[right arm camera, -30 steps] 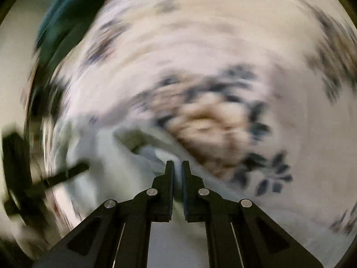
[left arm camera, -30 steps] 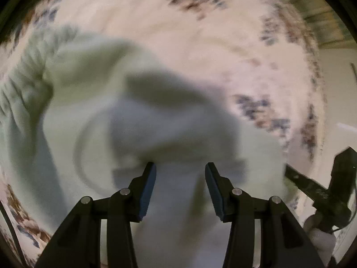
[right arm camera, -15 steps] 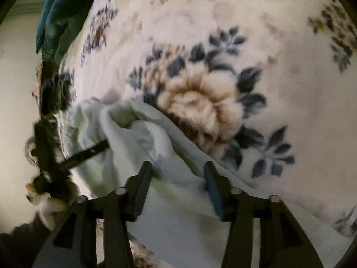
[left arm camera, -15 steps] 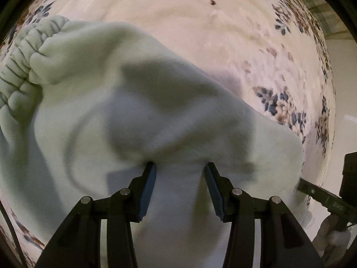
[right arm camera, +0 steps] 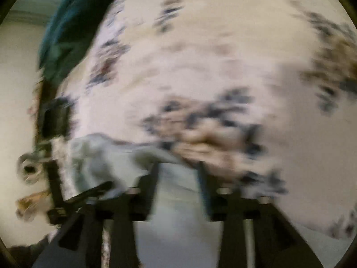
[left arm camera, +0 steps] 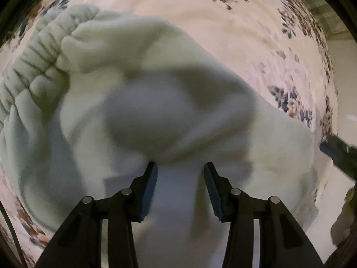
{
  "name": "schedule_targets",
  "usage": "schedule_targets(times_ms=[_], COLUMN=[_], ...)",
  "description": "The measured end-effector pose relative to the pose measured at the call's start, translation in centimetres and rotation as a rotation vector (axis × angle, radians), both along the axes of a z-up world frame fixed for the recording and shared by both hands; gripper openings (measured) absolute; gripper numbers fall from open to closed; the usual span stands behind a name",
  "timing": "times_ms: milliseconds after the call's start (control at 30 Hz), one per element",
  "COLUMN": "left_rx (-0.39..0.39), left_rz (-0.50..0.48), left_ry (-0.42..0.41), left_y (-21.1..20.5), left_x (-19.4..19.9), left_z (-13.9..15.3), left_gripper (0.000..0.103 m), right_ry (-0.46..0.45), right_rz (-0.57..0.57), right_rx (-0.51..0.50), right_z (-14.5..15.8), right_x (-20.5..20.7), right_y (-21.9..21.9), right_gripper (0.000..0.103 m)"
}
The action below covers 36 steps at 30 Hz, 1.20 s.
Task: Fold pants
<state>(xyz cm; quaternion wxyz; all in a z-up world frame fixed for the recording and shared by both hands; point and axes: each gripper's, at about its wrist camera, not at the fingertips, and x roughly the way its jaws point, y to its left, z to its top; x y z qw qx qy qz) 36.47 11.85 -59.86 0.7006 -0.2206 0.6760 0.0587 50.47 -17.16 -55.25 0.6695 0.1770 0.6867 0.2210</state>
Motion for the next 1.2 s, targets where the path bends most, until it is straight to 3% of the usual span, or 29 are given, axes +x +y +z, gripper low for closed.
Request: schedule_targets(times_ms=[200,233,333,367,433,467,533,600,667,733,800,867,967,1033,1067,1133,1200], left_rx=[0.021,0.028,0.05,0.055,0.058,0.062,0.076,0.11,0.129,0.12,0.086,0.048,-0.035,-0.147,-0.176,-0.188,-0.192], left_rz=[0.008,0.005,-0.012,-0.016,-0.021,-0.026,-0.041,-0.075,-0.121,-0.168,-0.203,-0.242,-0.26,-0.22,-0.202,-0.157,-0.135], left_ry=[0.012,0.012,0.01,0.01,0.007,0.007,0.002,-0.006,-0.053,-0.126,-0.188,-0.208,-0.132,0.009,0.056,0.073,0.081], left_y=[-0.9,-1.1,-1.7,-1.7,-1.7,-1.9,-2.3,-3.0,-4.2,-5.9,-7.2,-7.9,-8.4,-8.1,-7.6,-7.0,-7.0], left_x=[0.7,0.8,1.0,1.0,0.9,1.0,1.0,0.9,1.1,1.7,2.8,5.4,8.7,10.0,10.1,9.7,9.6], left_z=[-0.3,-0.3,-0.4,-0.4,-0.4,-0.3,-0.2,0.6,2.5,4.9,6.5,6.6,3.9,0.7,-0.3,-1.1,-1.4], left_gripper=[0.041,0.041,0.042,0.042,0.042,0.042,0.042,0.042,0.042,0.042,0.05,0.054,0.054,0.054,0.054,0.054,0.054], right_ry=[0.162,0.177,0.183,0.158,0.114,0.062,-0.044,-0.137,-0.121,-0.033,0.018,0.075,0.122,0.18,0.204,0.138,0.063], right_rz=[0.234,0.278,0.317,0.345,0.377,0.399,0.413,0.366,0.163,-0.008,-0.009,0.018,0.096,0.169,0.214,0.262,0.235], right_rx=[-0.077,-0.12,-0.111,-0.113,-0.161,-0.255,-0.345,-0.392,-0.37,-0.219,-0.085,-0.037,-0.026,-0.066,-0.091,-0.175,-0.228], right_z=[-5.2,-5.9,-6.2,-6.1,-6.1,-5.9,-4.4,-2.9,-2.4,-2.6,-2.5,-2.6,-3.6,-5.3,-6.1,-6.0,-4.9], right_x=[2.0,1.9,1.5,1.0,-0.3,-1.3,-2.9,-3.1,-1.6,-0.5,-0.3,0.0,0.1,-0.1,-0.5,-1.2,-2.4], right_y=[7.8,9.0,9.4,9.6,9.8,10.4,11.0,10.5,6.1,1.6,0.0,-0.5,0.7,3.2,4.0,5.3,5.8], right_gripper=[0.044,0.044,0.044,0.043,0.024,0.013,0.01,0.0,0.0,0.001,0.002,0.011,0.061,0.062,0.061,0.019,0.017])
